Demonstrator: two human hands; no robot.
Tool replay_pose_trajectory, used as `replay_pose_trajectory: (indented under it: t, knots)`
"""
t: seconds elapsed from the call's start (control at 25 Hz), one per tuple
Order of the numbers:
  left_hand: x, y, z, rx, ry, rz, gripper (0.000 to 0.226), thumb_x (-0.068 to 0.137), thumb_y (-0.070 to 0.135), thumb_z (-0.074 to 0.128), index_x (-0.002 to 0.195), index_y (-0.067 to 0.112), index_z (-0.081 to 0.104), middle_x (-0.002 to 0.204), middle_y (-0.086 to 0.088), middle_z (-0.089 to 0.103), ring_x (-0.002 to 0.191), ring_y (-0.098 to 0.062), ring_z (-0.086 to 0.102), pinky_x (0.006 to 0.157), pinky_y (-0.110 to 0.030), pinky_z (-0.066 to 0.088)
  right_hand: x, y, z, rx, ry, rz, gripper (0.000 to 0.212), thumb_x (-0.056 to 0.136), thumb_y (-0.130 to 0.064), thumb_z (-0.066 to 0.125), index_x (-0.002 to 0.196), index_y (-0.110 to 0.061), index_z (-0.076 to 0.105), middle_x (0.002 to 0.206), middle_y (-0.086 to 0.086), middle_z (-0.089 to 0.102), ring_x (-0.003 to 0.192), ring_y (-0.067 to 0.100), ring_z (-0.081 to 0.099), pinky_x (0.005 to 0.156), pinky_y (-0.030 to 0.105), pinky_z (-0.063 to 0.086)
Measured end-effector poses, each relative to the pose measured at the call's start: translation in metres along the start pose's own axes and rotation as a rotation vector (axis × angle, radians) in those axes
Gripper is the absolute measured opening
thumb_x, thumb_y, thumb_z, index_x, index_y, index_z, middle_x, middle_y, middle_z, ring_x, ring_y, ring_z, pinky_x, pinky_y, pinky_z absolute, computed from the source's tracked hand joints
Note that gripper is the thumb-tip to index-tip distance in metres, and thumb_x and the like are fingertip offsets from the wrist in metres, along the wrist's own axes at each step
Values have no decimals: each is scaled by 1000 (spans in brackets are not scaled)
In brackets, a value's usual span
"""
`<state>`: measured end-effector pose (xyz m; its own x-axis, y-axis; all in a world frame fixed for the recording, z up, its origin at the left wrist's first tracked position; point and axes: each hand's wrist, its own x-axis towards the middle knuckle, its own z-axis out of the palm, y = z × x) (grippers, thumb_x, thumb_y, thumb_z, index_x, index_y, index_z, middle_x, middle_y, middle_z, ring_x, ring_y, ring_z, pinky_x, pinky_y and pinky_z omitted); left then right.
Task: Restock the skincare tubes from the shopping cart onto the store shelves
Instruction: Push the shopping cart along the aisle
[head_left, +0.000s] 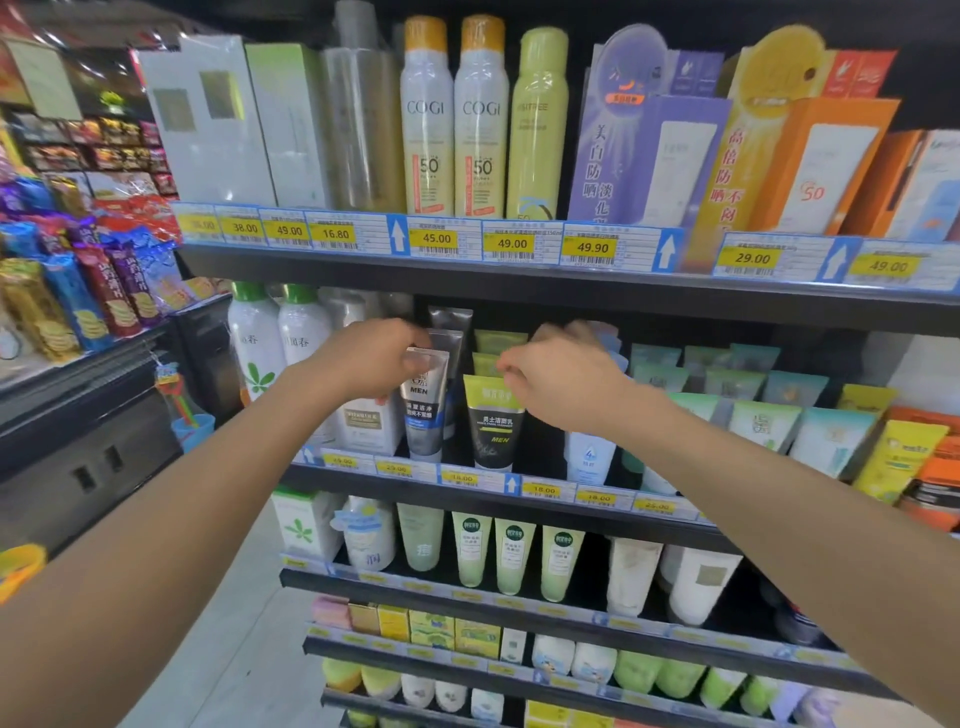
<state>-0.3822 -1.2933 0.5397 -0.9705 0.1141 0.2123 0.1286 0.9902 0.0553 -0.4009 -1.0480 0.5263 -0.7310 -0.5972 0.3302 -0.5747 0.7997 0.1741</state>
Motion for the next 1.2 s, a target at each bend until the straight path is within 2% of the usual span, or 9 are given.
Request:
replay_pose_trajectory:
  t: [0.2,0.48,0.56,0.64,0.76,0.88,1.0,1.12,1.2]
  knots:
    - [5,-12,-9,-149,-92,60,25,108,33,52,122,21,68,127,5,70,40,-4,61,83,-34,55,17,-4,3,-1,-187,-53,38,104,-15,37,67,-20,42,64,-3,47,75,27,55,98,46,34]
    - [-6,-13,-12,-163,-65,63,27,108,34,51,125,22,68,129,4,69,45,-7,65,82,-36,55,18,-6,-1,-39,-184,-67,37,105,-18,36,68,-20,43,64,-4,46,75,25,54,98,47,35]
    - [-21,-9,-10,-132,90,55,27,106,34,53,129,28,66,128,7,70,48,-5,61,78,-34,54,12,-9,-6,-80,-159,-33,31,104,-30,39,78,-25,55,75,-5,58,89,25,57,100,47,35]
    - [-55,0,1,-247,447,36,21,105,29,54,121,32,68,116,15,71,55,-2,50,69,-29,49,-5,-15,-8,-80,51,-24,23,101,-38,47,102,-29,68,97,-8,69,104,23,57,97,45,36]
    - [-125,21,61,-706,696,-135,18,101,14,55,101,28,67,73,25,62,43,-10,41,50,-19,34,-72,-45,8,379,413,16,15,98,-31,57,103,-32,71,91,-19,67,87,10,56,85,33,40]
    - [-166,35,167,-767,451,-408,18,100,23,60,103,41,61,77,27,64,43,-8,47,54,-27,40,-136,-84,73,696,49,180,16,98,-36,56,105,-38,70,86,-27,66,76,1,61,71,20,45]
    - [-164,30,254,-581,136,-546,37,99,46,60,135,41,52,128,24,65,71,2,62,73,-30,49,-157,-106,161,762,-403,297,36,100,-45,54,136,-41,57,132,-23,61,100,1,64,88,30,54]
    - [-142,28,290,-536,33,-618,66,96,54,61,151,26,40,143,7,60,107,-19,70,85,-41,57,-159,-117,215,751,-510,362,50,99,-48,54,147,-37,43,156,-14,39,111,13,64,94,34,51]
    - [-126,30,299,-530,28,-653,69,94,54,64,150,23,37,142,0,61,115,-29,68,86,-45,57,-160,-118,236,747,-514,389,48,99,-49,54,144,-36,45,159,-11,34,111,15,64,94,36,51]
